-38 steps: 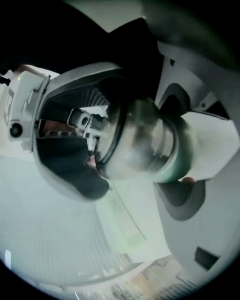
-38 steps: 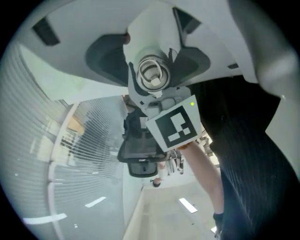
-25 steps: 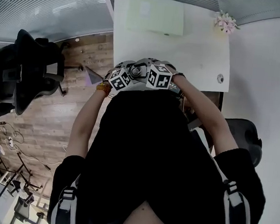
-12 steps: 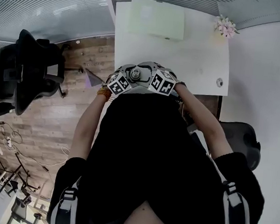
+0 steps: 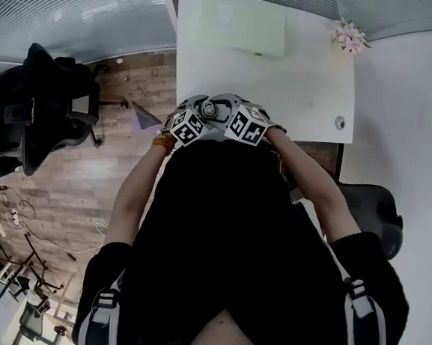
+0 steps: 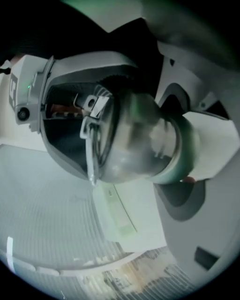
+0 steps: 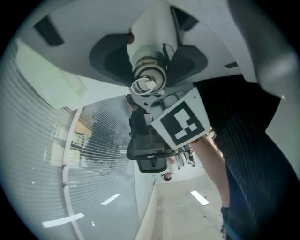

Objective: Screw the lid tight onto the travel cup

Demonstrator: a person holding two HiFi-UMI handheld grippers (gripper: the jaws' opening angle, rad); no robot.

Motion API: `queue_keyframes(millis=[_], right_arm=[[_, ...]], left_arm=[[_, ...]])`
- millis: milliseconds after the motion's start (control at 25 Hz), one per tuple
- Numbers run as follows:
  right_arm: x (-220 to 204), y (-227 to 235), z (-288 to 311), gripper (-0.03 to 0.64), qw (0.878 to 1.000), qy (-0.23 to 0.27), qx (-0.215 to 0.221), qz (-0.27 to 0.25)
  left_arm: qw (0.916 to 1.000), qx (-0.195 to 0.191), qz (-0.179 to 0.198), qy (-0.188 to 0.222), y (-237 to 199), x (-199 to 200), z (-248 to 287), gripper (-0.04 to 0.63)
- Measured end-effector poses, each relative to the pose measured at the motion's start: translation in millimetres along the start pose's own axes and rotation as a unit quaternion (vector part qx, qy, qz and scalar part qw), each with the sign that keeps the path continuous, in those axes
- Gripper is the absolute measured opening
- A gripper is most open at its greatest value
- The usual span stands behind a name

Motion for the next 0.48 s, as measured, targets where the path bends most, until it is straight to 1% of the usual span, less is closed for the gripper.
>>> queue_keyframes(millis=[40, 80, 120, 160, 240, 280, 320, 360, 400, 440, 480], right_arm=[[1, 2, 1, 0.233, 1.000, -0.009, 0.020, -0.022], [4, 5, 3, 0.232, 0.998, -0.019, 0.041, -0.047], [7, 8, 5, 0.232, 0.995, -0.030, 0.062, -0.071], [10, 10, 7, 0.232, 0.992, -0.041, 0.083, -0.091], [15, 12, 11, 0.232, 0.984, -0.058, 0.122, -0.116], [16, 13, 12, 0.233, 0.981, -0.063, 0.135, -0.123], [17, 13, 12, 0.233, 0.979, -0.066, 0.144, -0.128], [18, 14, 12, 0.233, 0.978, -0.067, 0.147, -0.133], [18, 13, 12, 0.234, 0.978, -0.067, 0.145, -0.135], [17, 12, 11, 0.238, 0.980, -0.063, 0.137, -0.133], [15, 12, 10, 0.243, 0.983, -0.056, 0.123, -0.125]], left_arm=[[0.9993, -0.024, 0.025, -0.015, -2, 1, 1, 0.390], [0.9968, -0.050, 0.054, -0.030, -5, 2, 1, 0.391], [0.9922, -0.078, 0.086, -0.045, -9, 3, 1, 0.390], [0.9857, -0.106, 0.117, -0.059, -10, 4, 1, 0.390], [0.9694, -0.154, 0.173, -0.082, -11, 5, 0, 0.391], [0.9618, -0.170, 0.194, -0.092, -10, 6, 0, 0.391], [0.9563, -0.180, 0.209, -0.098, -10, 7, 0, 0.391], [0.9540, -0.184, 0.215, -0.099, -10, 7, 0, 0.391], [0.9556, -0.182, 0.212, -0.094, -10, 7, 0, 0.391], [0.9610, -0.174, 0.199, -0.083, -9, 6, -1, 0.391], [0.9690, -0.159, 0.177, -0.068, -9, 4, -2, 0.391]])
Point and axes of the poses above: the fingertips, and each gripper's own axes: z forward along the fingers, y to its right, x out of its top, the point moved 7 cm from there along -z, backward along the fingers, and after that the axes turned 1 degree about -z, right-handed, at the moved point
